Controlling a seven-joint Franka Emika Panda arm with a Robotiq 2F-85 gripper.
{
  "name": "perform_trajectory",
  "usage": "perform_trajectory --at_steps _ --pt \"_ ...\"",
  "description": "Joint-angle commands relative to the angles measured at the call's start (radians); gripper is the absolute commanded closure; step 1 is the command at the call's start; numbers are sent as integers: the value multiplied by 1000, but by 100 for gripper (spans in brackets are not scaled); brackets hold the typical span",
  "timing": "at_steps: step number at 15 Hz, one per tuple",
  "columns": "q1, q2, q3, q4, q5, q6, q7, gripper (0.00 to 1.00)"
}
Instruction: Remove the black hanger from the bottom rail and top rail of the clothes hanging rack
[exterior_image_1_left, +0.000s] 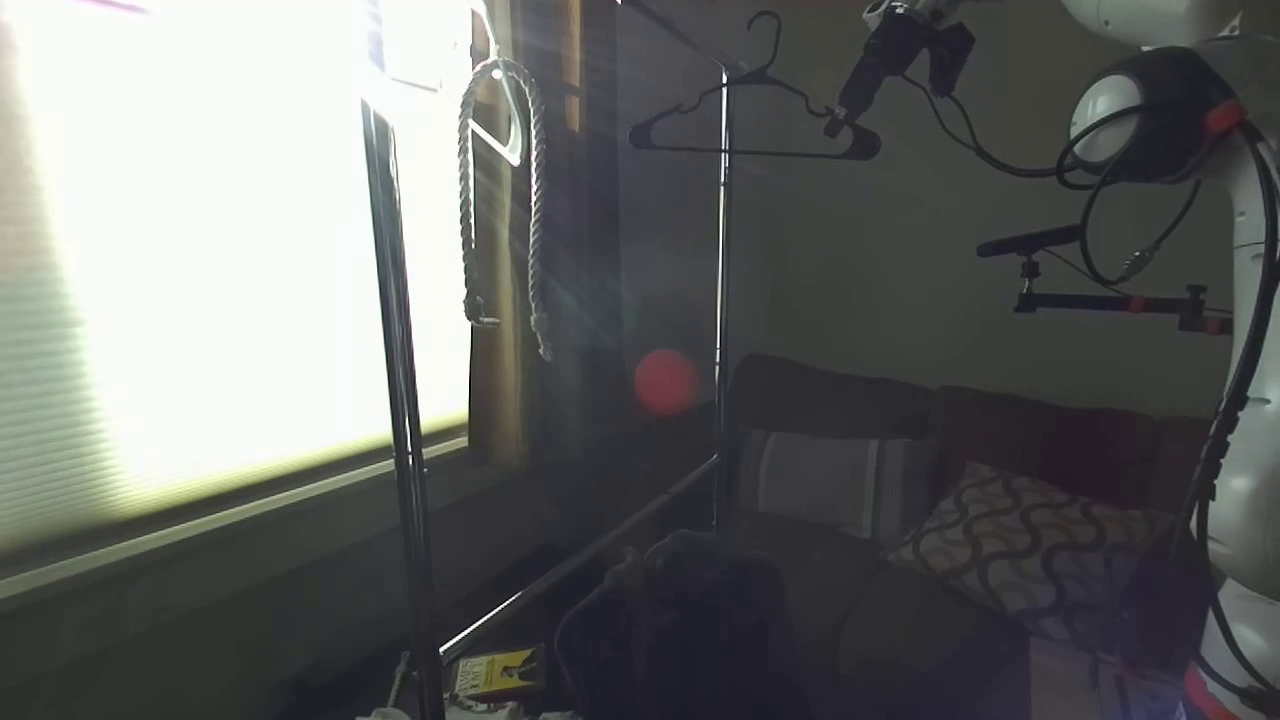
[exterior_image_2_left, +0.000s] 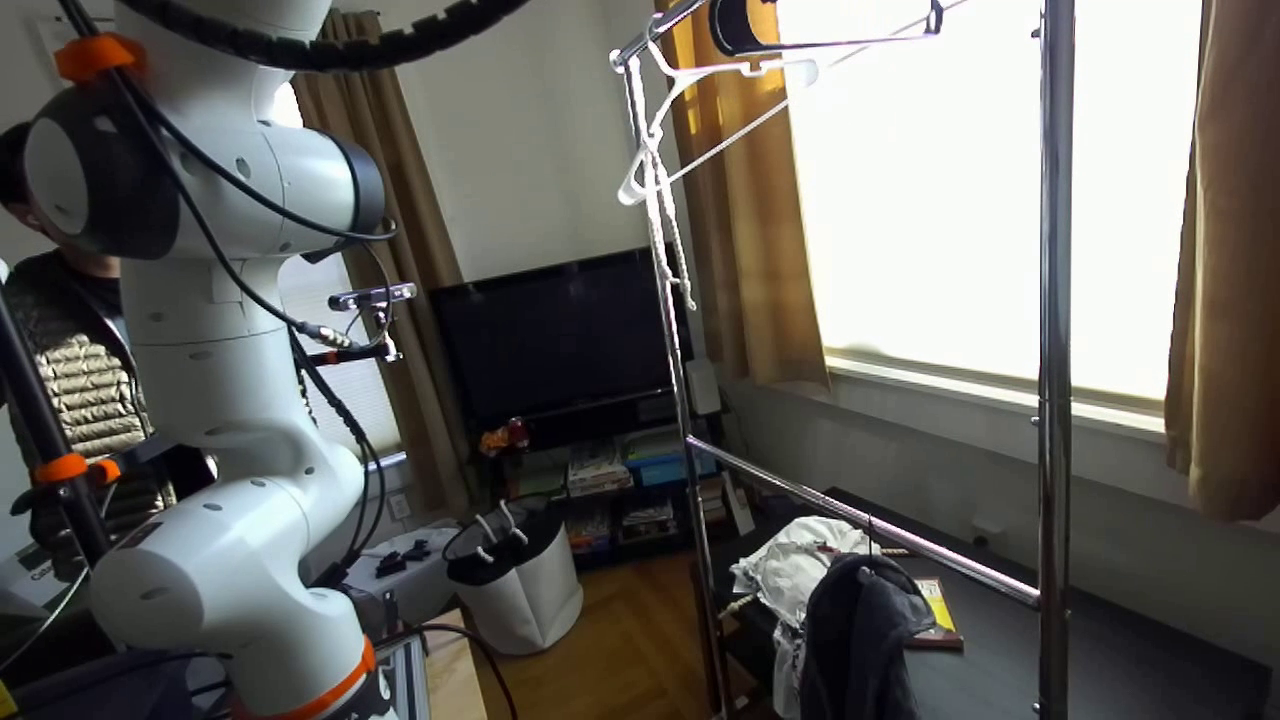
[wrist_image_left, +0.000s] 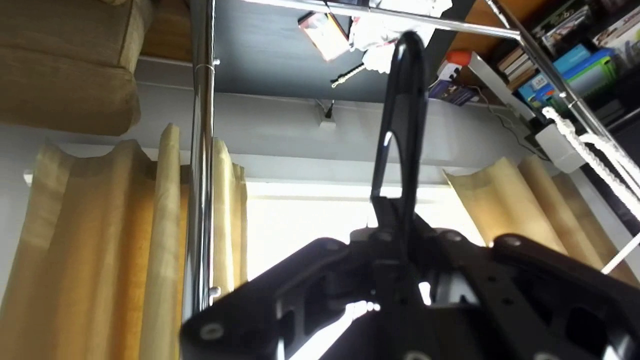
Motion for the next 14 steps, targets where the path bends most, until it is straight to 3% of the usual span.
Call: perform_trajectory --at_steps 1,8,9,14 --pt "-17 86 1 142 48 -41 120 99" --pt "-21 176 35 309 81 -32 240 99" --pt "-43 165 102 295 32 -12 252 99" --pt "-65 212 188 382 10 -27 312 99"
